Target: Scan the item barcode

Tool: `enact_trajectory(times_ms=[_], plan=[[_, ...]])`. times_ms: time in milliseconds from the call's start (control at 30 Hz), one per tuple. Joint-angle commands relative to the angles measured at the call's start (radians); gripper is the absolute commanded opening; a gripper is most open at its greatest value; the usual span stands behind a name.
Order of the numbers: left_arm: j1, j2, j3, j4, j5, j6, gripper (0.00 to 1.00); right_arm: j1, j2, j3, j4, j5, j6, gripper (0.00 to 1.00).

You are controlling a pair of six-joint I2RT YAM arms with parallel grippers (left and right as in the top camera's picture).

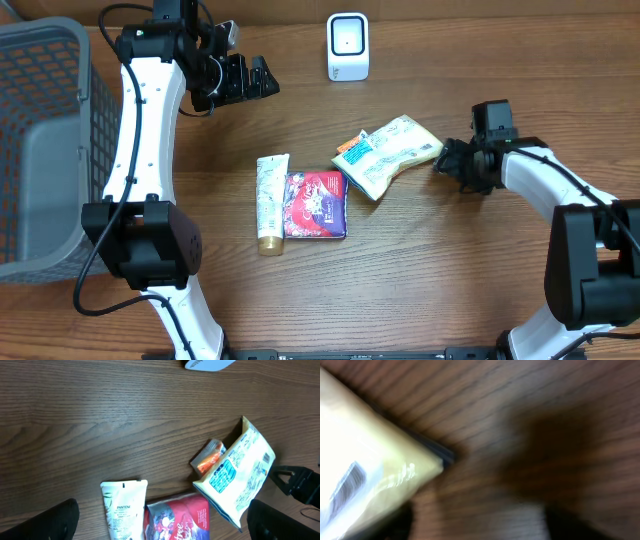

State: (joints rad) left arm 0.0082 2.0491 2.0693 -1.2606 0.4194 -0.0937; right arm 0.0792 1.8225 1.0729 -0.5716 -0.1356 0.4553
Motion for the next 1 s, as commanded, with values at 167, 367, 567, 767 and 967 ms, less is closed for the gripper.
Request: enact_trajectory(times_ms=[167,367,567,767,967], plan=[[-0.002,-0.016,0.017,-0.005,0.015,0.027,1.00,-0.024,-0.002,0.072,-0.255,-0.470,0.207,1.00],[-0.002,-0.016,0.017,-0.020,0.014,0.027,1.00,-0.016,-0.036,0.072,-0.236,-0.573,0.377,1.00],[-0.002,-0.016,0.017,-0.025,0.015,0.028,1.00,0.014,-0.037,0.035,-0.046,-0.475,0.563,1.00],[-0.002,-0.016,0.017,-0.025,0.006,0.038,1.00,0.122,-0.037,-0.045,0.232,-0.433,0.690,1.00],[-0.002,-0.016,0.017,-0.040,-0.016,0.043,1.00,0.237,-0.037,-0.090,0.253,-0.312,0.817,1.00]])
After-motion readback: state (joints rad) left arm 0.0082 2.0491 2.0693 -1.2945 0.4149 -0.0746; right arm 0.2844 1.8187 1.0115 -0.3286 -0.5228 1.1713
